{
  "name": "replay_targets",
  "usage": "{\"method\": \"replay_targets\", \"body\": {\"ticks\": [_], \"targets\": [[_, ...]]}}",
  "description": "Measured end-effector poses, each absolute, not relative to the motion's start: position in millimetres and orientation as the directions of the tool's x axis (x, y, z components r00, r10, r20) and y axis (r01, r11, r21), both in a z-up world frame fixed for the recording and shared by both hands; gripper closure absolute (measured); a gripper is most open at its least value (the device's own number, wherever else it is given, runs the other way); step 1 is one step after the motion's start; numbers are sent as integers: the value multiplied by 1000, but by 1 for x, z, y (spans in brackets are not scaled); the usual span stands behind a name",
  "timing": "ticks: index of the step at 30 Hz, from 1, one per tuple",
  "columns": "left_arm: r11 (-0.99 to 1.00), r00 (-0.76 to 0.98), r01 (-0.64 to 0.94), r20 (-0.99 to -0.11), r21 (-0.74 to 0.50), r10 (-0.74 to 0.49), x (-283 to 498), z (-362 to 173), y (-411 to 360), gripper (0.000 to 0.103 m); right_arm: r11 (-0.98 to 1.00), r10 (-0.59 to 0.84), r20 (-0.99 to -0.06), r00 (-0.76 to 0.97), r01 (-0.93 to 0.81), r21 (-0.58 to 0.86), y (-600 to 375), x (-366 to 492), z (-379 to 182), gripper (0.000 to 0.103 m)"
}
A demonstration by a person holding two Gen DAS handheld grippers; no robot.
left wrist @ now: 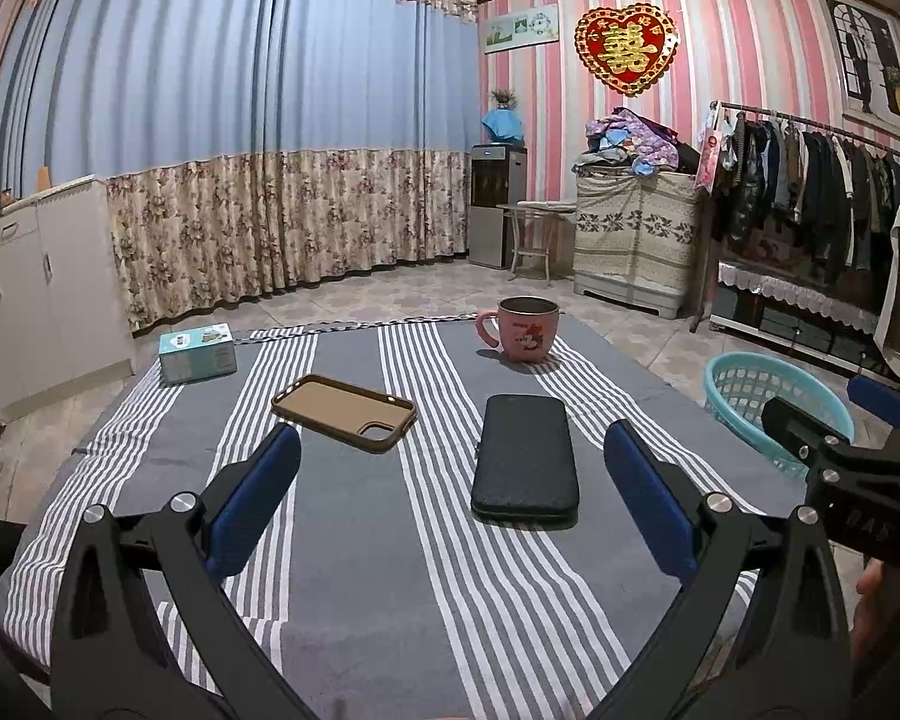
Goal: Collect trash
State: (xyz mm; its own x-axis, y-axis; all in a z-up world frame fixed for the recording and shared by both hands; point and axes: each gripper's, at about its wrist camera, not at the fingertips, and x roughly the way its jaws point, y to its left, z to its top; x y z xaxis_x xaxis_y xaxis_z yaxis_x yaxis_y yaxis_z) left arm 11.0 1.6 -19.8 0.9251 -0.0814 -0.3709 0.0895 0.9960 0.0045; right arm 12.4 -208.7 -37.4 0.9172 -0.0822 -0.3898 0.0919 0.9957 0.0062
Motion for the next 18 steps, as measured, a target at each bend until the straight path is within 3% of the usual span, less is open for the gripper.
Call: {"method": "replay_targets", "body": {"ticks": [18], "targets": [[997, 931, 75, -357, -9, -73, 4, -16, 14, 5, 997, -77, -374, 924, 75, -19, -202, 13, -31, 4]]}}
